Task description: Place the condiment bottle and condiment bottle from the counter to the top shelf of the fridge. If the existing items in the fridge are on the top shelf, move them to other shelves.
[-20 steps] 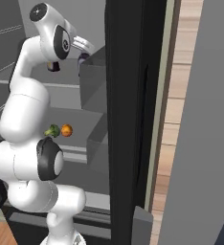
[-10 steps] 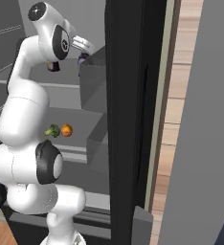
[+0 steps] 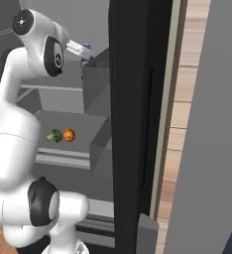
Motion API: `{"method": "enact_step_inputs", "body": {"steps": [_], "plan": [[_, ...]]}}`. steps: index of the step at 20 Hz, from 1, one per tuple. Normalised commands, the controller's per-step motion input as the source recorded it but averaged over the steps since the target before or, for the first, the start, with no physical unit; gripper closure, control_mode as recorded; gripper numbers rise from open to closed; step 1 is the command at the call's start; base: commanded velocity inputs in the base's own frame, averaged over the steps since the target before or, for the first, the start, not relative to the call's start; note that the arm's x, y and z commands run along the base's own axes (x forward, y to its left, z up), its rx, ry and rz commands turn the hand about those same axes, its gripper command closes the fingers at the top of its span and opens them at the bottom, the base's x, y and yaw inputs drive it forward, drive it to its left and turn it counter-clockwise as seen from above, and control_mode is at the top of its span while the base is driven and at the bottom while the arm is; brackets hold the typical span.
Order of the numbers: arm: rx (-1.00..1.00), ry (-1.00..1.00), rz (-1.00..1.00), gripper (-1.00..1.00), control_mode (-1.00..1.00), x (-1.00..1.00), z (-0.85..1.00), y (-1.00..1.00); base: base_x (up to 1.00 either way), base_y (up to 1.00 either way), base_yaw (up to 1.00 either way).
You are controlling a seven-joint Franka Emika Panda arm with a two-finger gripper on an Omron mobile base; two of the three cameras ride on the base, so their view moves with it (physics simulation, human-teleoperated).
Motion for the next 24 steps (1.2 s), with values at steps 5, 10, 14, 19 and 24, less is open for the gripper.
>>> {"method": "enact_step_inputs", "body": {"steps": [5, 10, 14, 19, 24], "plan": [[0.02, -0.44, 0.12, -1.0, -1.0, -1.0, 0.03, 0.0, 0.0, 0.0, 0.0], [0.0, -0.52, 0.15, -1.0, -1.0, -1.0, 0.02, -0.03, 0.0, 0.0, 0.0], [0.0, -0.5, 0.13, -1.0, -1.0, -1.0, 0.08, -0.01, 0.0, 0.0, 0.0], [0.0, -0.47, 0.07, -1.0, -1.0, -1.0, 0.32, 0.0, 0.0, 0.0, 0.0], [-0.1, -0.44, 0.01, -1.0, -1.0, -1.0, 0.69, 0.29, 0.0, 0.0, 0.0]]}}
